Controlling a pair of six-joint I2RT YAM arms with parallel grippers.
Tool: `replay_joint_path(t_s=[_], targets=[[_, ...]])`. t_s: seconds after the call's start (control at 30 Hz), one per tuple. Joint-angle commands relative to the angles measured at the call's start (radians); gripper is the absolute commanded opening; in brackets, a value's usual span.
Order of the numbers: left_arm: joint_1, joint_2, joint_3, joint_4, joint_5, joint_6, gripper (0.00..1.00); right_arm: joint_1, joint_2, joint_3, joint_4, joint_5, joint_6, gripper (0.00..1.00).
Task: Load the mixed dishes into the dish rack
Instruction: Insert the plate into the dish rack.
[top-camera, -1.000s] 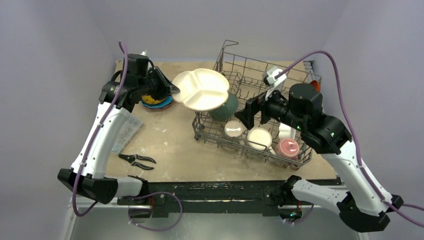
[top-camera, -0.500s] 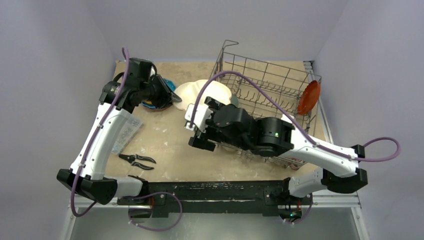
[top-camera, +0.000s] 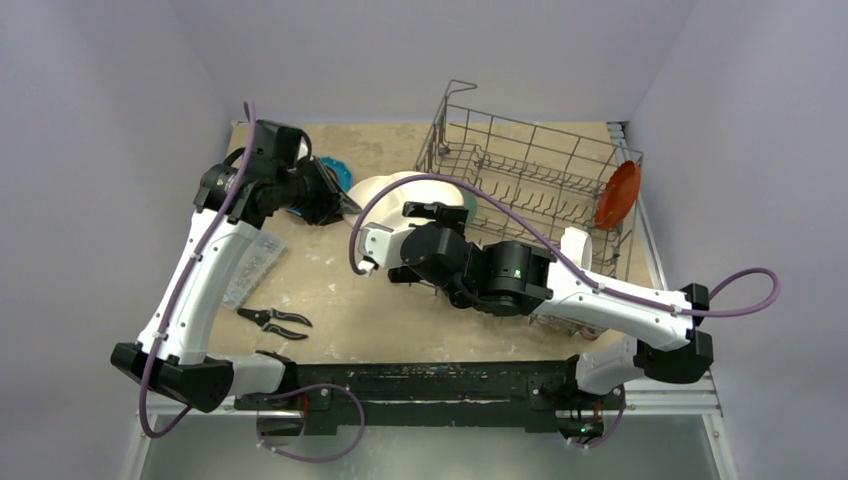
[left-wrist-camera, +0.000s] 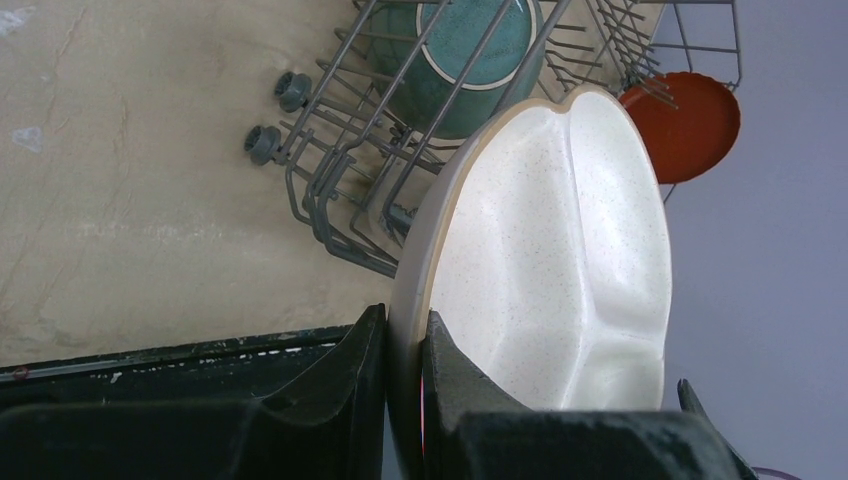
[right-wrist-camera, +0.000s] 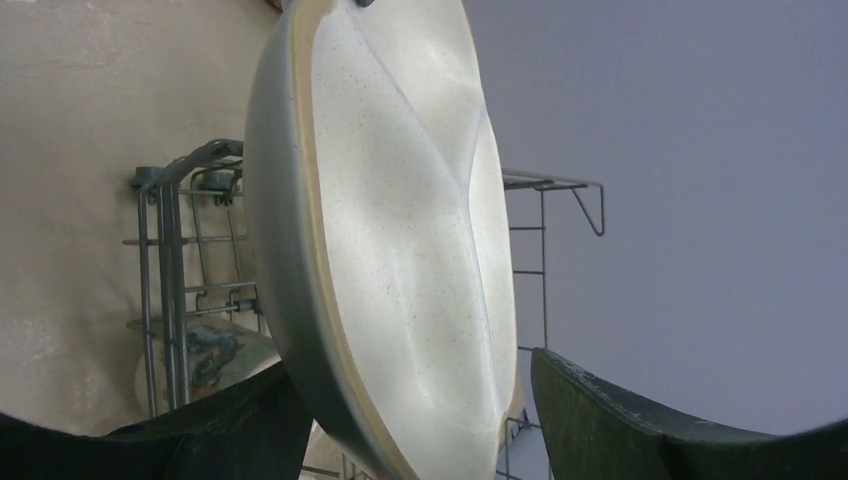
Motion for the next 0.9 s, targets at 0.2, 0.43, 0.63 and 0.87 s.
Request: replay_joint_path(t_s=[0.2,0.43,0.63,0.87], targets=[[-0.006,-0.032,0.120,0.127,0.163,-0.065,0.00,0.005,-0.014,-0.055,0.176,0.011,-0.132,0.80],[-0.010,-0.033,0.115,0.116,0.153,-0.067,0.00,0.005,-0.022,-0.084,0.294,0.044,-0.184,0.12],[-0.015,-0.019,0.121,0.117,0.171,-0.082,0.00,0.006,-0.037,-0.079,0.303,0.011,-0.193,0.00],[-0.025,0.033,0.153,0.145,0.250,-0.104,0.21,0.005,-0.079,-0.113,0.315,-0.015,-0.176,0.00]])
